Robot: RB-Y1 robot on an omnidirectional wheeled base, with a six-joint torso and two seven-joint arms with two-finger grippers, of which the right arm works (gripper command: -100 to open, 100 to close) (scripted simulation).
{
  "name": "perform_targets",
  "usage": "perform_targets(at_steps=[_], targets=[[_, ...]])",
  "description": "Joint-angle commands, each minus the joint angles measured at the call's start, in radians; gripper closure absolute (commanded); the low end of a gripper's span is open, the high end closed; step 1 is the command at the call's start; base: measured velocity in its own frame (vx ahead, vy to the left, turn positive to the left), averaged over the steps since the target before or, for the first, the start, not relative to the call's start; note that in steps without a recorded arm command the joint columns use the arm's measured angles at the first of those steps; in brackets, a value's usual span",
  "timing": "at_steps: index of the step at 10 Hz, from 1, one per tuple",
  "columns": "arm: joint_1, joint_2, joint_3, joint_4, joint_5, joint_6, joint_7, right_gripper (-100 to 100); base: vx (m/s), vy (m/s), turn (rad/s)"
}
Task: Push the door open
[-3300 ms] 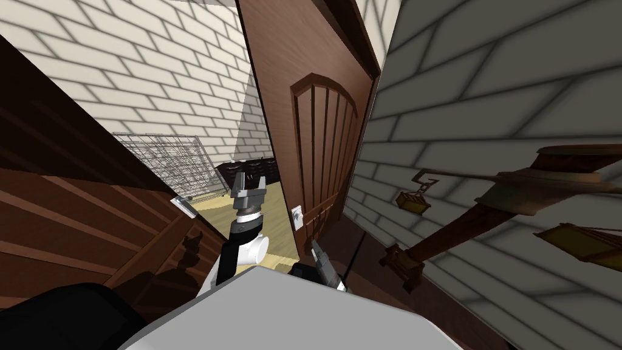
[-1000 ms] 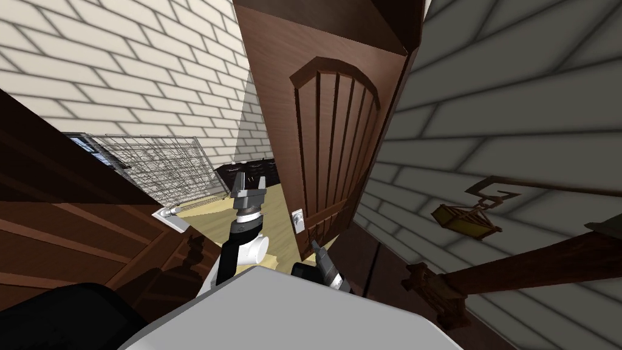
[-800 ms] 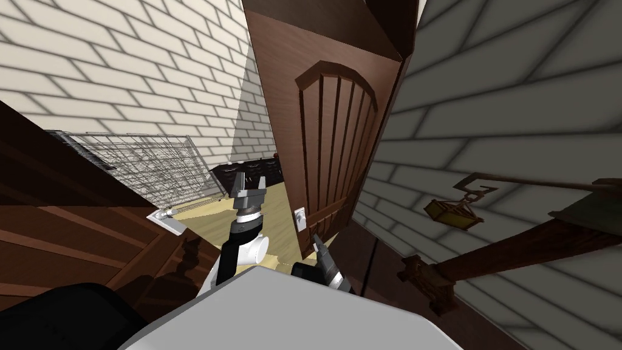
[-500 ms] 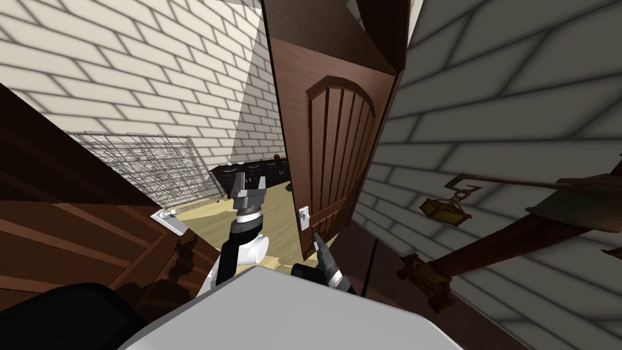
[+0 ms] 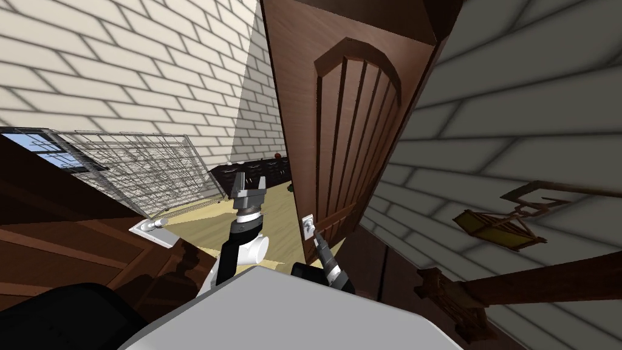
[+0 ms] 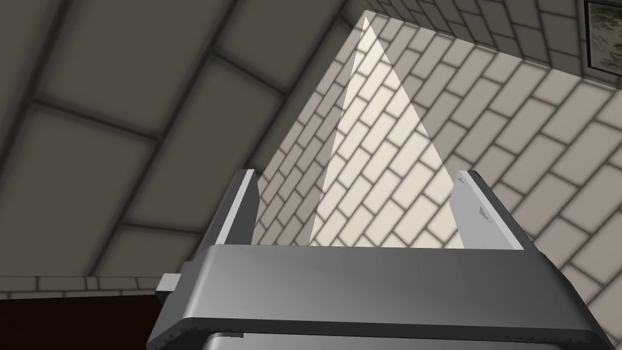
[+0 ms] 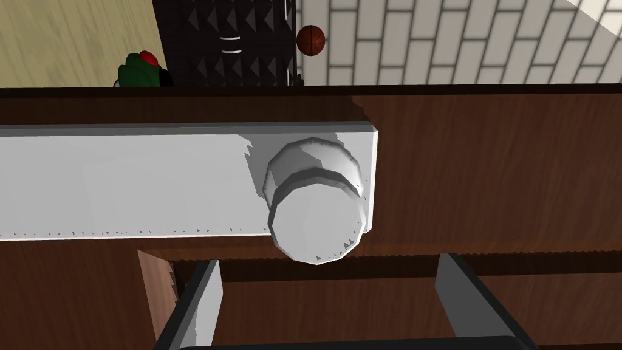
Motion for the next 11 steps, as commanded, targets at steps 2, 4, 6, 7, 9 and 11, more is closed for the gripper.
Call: perform_targets(at_steps=[2, 4, 6, 7, 9, 11], targets=[[-0.006, 0.006, -0.001, 0.005, -0.001, 0.004, 0.002, -100, 0.115, 0.107, 0.004], [-0.006, 0.006, -0.001, 0.005, -0.001, 0.004, 0.002, 100, -0.017, -0.016, 0.002], [-0.006, 0.006, -0.001, 0.005, -0.001, 0.004, 0.002, 100, -0.021, -0.020, 0.001], [-0.006, 0.006, -0.001, 0.005, -0.001, 0.004, 0.002, 100, -0.008, -0.006, 0.000], [0.002, 0.020, -0.019, 0.004, -0.009, 0.007, 0.009, -100, -0.058, 0.006, -0.103], [0.009, 0.032, -0.035, 0.004, -0.015, 0.010, 0.015, -100, -0.158, 0.053, -0.144]])
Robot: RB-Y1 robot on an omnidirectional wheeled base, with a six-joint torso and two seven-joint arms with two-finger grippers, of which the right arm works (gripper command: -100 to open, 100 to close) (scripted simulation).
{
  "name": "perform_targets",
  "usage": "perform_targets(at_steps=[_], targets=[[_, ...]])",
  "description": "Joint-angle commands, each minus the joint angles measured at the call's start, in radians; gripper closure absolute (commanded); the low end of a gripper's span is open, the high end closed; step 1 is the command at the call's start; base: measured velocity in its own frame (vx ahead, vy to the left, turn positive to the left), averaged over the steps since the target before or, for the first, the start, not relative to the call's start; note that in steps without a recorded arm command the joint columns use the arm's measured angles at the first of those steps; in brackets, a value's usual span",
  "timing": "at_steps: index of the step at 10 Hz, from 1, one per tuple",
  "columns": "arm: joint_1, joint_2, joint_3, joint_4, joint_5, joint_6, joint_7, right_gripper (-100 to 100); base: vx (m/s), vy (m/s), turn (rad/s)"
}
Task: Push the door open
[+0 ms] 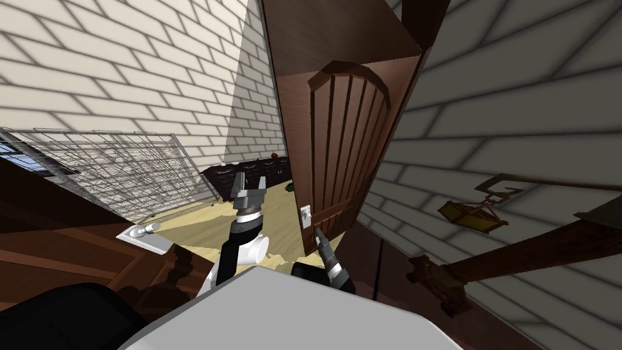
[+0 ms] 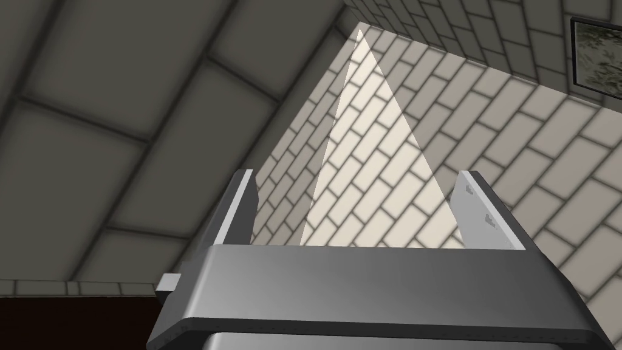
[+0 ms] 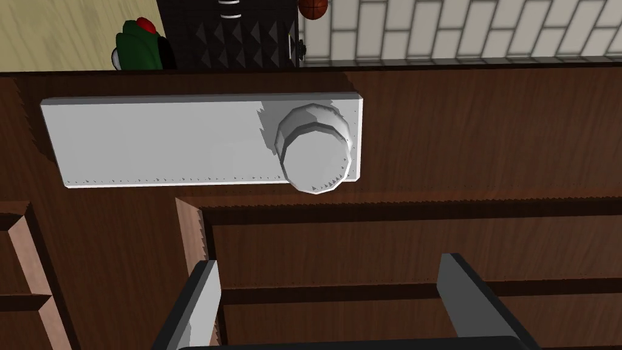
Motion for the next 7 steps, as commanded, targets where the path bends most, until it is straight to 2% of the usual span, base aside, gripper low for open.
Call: perform_targets(at_steps=[1, 2, 3, 7], targets=[[0.006, 0.012, -0.015, -0.001, -0.006, 0.004, 0.005, -100, -0.158, 0.059, -0.151], [0.004, 0.008, -0.009, 0.000, -0.004, 0.001, 0.003, -100, -0.075, 0.033, -0.035], [-0.007, 0.017, -0.013, 0.010, -0.008, 0.007, 0.009, -100, 0.093, 0.062, 0.043], [-0.039, 0.039, -0.021, 0.034, -0.017, 0.021, 0.019, -100, 0.186, 0.140, 0.030]])
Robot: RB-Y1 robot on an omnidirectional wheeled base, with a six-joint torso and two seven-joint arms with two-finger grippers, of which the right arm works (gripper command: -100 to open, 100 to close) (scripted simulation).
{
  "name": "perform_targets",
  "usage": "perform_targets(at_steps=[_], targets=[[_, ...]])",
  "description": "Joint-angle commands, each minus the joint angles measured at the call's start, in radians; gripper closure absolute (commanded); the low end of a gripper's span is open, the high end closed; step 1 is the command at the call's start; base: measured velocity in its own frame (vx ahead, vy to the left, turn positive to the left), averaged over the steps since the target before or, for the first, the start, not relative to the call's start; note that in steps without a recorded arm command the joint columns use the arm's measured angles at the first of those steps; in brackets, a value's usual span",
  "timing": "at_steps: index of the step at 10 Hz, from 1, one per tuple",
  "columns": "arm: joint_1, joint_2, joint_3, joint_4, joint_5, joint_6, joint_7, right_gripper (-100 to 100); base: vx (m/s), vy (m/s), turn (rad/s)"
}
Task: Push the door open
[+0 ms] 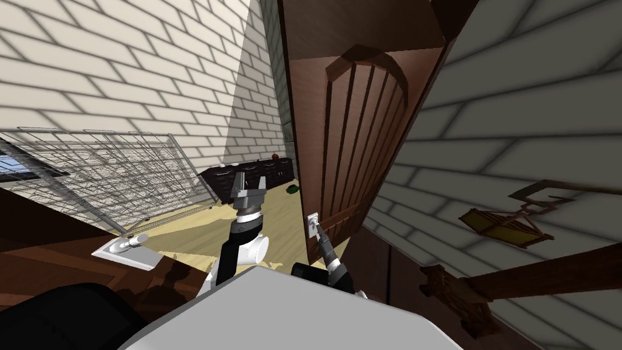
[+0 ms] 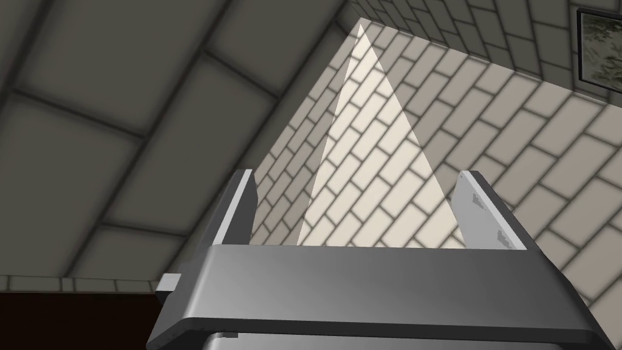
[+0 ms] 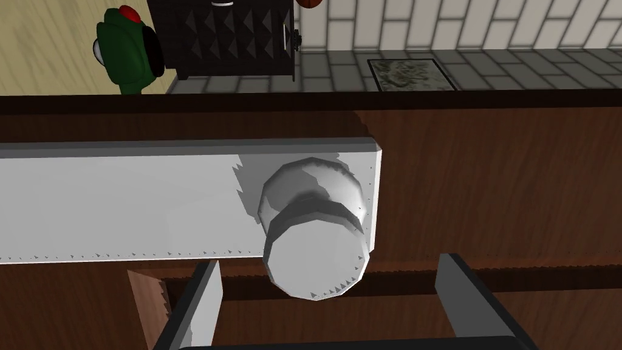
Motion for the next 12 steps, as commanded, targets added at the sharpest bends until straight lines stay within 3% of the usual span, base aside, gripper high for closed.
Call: perform_targets(at_steps=[1, 2, 3, 8, 12], targets=[[-0.013, 0.009, -0.004, 0.010, -0.004, 0.006, 0.004, -100, 0.193, 0.122, 0.024], [-0.010, 0.005, -0.003, 0.007, -0.003, 0.004, 0.002, -100, 0.069, 0.050, 0.007], [-0.010, 0.005, -0.003, 0.007, -0.003, 0.004, 0.002, 100, 0.000, 0.000, 0.000], [-0.010, 0.005, -0.003, 0.007, -0.003, 0.004, 0.002, 100, -0.015, -0.012, 0.001], [-0.029, 0.006, -0.039, 0.020, -0.019, 0.016, 0.014, 100, 0.094, 0.113, -0.053]])
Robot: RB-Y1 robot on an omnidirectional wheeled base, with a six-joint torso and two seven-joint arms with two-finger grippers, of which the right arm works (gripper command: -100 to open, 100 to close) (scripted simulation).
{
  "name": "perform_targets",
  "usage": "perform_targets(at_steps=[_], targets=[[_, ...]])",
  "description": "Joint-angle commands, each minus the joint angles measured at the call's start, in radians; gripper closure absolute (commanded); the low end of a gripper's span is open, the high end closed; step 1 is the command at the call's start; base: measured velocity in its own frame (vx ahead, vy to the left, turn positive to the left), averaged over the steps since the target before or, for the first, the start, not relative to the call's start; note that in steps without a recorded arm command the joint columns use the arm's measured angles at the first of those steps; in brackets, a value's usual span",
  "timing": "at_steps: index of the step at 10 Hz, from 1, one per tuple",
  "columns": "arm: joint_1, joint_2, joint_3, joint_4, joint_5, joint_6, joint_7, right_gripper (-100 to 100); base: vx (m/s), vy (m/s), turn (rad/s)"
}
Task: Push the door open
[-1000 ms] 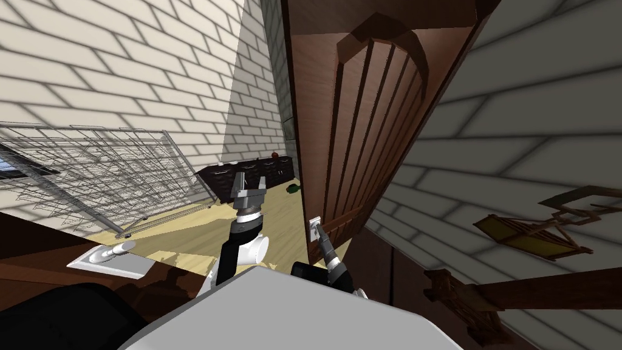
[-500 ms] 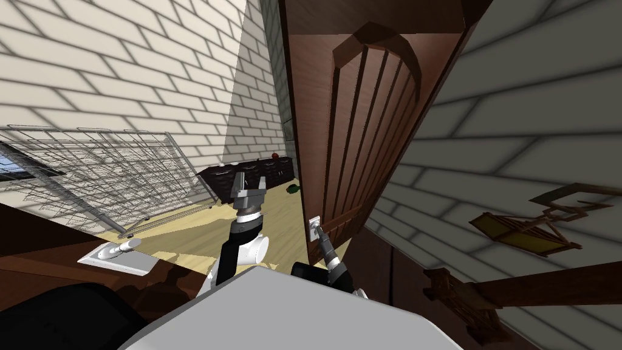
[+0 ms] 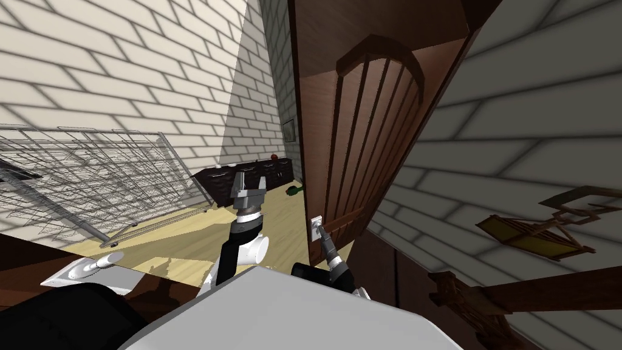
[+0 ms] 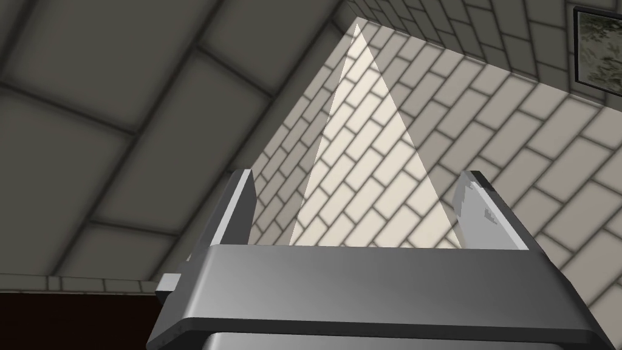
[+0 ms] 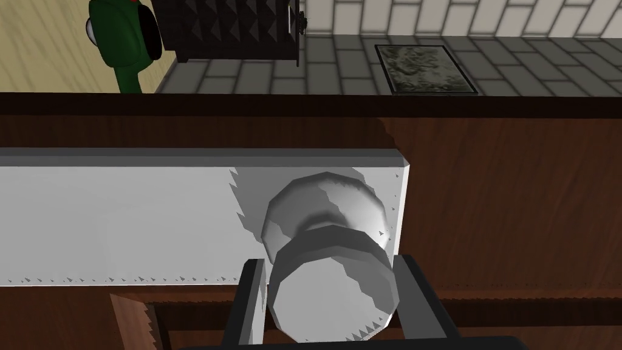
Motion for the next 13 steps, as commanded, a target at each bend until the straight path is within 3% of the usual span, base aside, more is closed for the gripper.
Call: perform_targets(at_steps=[1, 7, 13], targets=[[-0.013, 0.001, -0.022, 0.002, -0.009, 0.007, 0.005, 100, 0.123, 0.167, -0.063], [-0.047, 0.016, -0.091, 0.025, -0.042, 0.025, 0.028, 100, 0.136, 0.167, -0.076], [-0.077, 0.039, -0.150, 0.046, -0.070, 0.040, 0.047, 100, 0.093, 0.114, -0.065]])
